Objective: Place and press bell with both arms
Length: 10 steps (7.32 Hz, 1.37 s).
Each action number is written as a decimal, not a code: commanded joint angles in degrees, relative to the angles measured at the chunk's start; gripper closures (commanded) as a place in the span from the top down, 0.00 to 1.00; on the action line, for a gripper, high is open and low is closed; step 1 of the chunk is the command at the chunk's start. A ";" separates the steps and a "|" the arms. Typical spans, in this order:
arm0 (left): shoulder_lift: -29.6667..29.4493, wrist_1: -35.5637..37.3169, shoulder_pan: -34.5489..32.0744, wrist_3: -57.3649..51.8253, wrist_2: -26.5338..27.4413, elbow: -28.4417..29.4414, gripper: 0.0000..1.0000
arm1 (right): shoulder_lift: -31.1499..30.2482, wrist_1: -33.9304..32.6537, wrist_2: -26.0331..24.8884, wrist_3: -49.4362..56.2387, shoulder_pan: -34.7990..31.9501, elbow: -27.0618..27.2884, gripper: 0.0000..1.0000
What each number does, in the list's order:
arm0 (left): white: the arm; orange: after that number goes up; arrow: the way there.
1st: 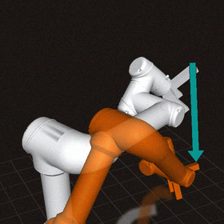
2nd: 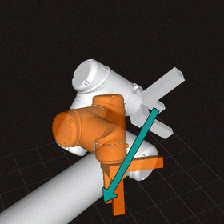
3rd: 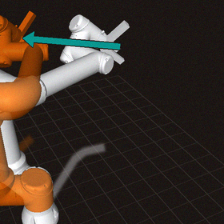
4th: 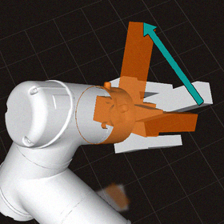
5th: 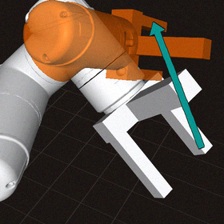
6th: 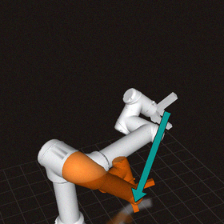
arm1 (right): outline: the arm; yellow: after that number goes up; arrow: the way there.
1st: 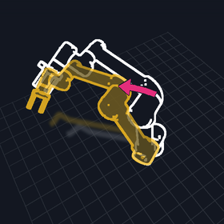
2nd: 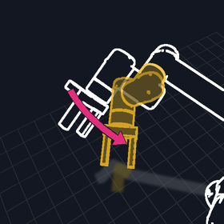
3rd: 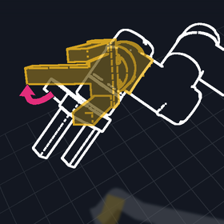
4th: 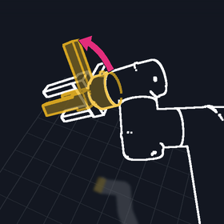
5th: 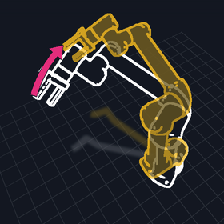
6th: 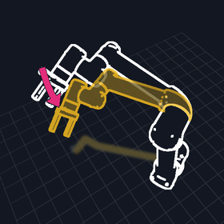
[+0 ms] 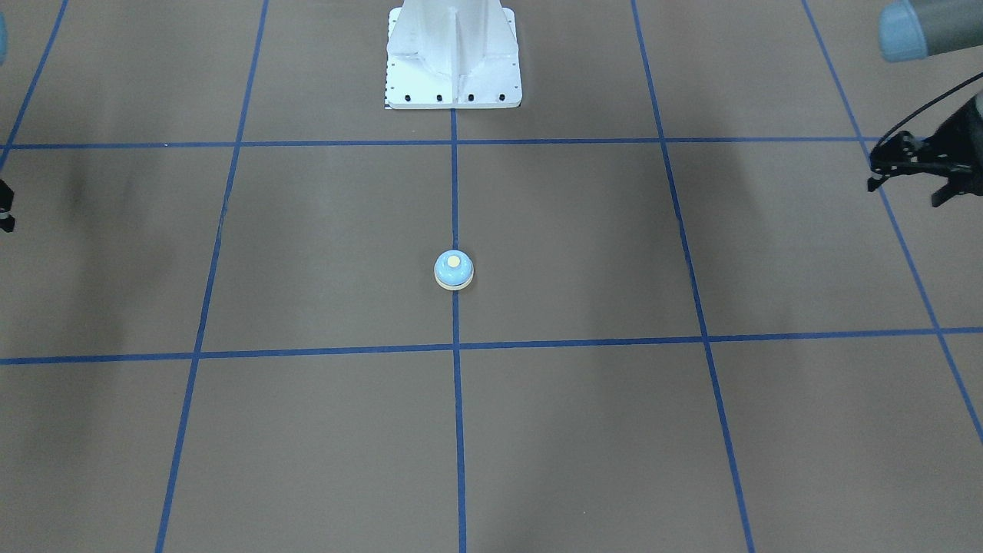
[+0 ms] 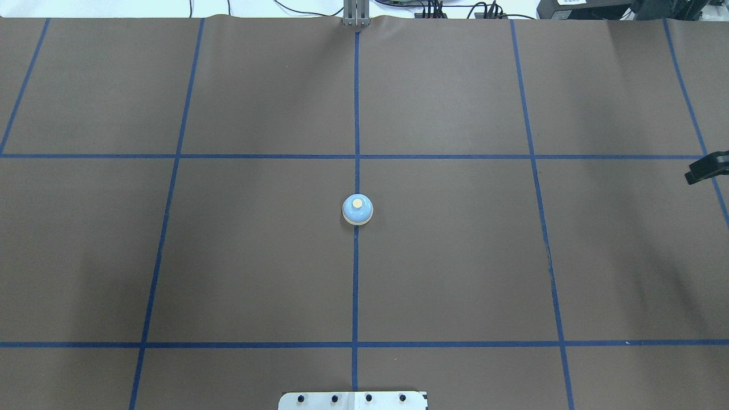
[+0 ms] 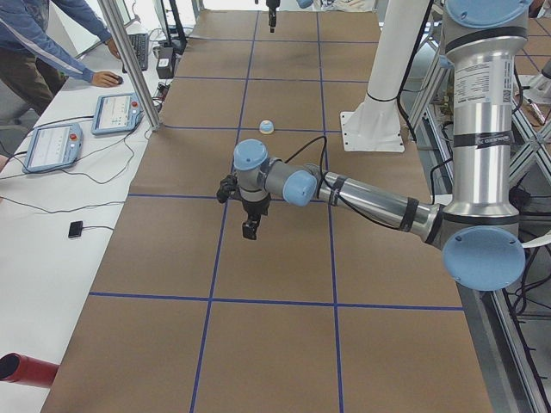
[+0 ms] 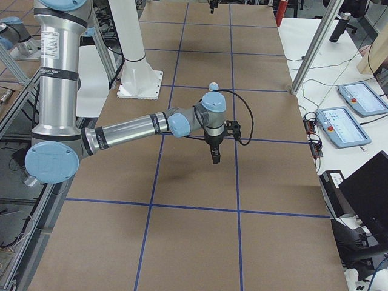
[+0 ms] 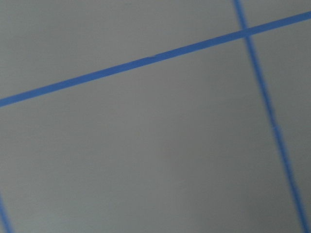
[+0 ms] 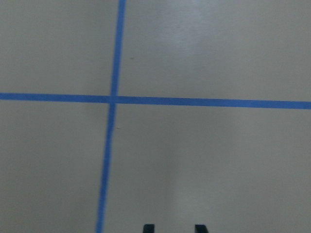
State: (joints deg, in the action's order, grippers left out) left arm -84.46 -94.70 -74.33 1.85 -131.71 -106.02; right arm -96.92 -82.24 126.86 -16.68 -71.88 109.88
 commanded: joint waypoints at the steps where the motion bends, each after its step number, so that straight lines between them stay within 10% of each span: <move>1: 0.18 0.74 -10.44 -10.37 -2.57 7.82 0.99 | -3.53 0.06 5.57 15.65 -9.91 -4.48 1.00; 10: -1.05 0.14 -11.10 -6.42 -2.58 9.60 1.00 | -4.24 -0.29 5.42 18.97 -13.90 -4.59 1.00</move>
State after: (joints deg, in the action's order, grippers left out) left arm -85.59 -94.39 -85.42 -4.18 -134.23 -96.39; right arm -101.18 -82.53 132.32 2.28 -85.78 105.29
